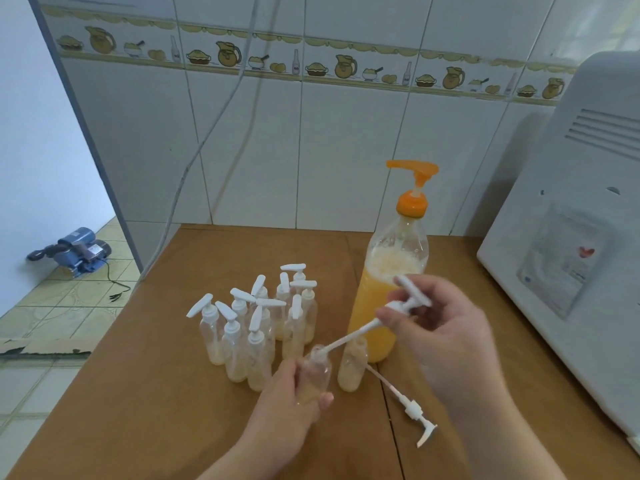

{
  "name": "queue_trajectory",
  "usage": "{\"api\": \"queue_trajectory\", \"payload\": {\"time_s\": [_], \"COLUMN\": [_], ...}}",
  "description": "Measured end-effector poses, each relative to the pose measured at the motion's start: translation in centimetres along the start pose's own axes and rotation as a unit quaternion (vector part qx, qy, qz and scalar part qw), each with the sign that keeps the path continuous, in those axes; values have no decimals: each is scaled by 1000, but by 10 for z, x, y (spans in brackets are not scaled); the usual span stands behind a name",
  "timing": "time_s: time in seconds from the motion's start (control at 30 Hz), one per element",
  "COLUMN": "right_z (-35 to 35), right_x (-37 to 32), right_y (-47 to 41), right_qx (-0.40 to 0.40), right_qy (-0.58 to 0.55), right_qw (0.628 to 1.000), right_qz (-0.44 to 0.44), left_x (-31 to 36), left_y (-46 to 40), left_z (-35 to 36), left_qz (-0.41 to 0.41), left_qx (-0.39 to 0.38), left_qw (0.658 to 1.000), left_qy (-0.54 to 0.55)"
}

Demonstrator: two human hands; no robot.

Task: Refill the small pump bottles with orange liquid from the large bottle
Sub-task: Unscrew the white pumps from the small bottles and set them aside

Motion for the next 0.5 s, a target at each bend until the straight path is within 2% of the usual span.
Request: {"api": "queue_trajectory", "payload": {"time_s": [0.17,0.33,0.4,0.5], "right_z": [-59,-92,-87,-67], "right_x": [53,129,162,196], "right_y": [12,37,44,48], "right_qx": [104,210,232,219], "right_qy": [-45,-5,1,37], "right_qw": [991,966,954,952], "right_qz": [66,153,191,211], "left_x": [-19,-19,-22,-42], "left_y": [-23,-40,-39,-24], "left_z": [8,23,23,22], "left_qz": [-52,-56,-50,-56], "left_qx": [39,48,53,77], "left_qw": [998,997,997,994], "left_qy": [15,34,26,49]}}
Point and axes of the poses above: each hand's wrist, its own y-axis away from the middle knuckle, its own z-axis out of the palm, x = y × z, the point moved 7 cm from there along -y, towards the middle knuckle, and after that the axes turned 8 degrees about -x, right-handed, at the moved point
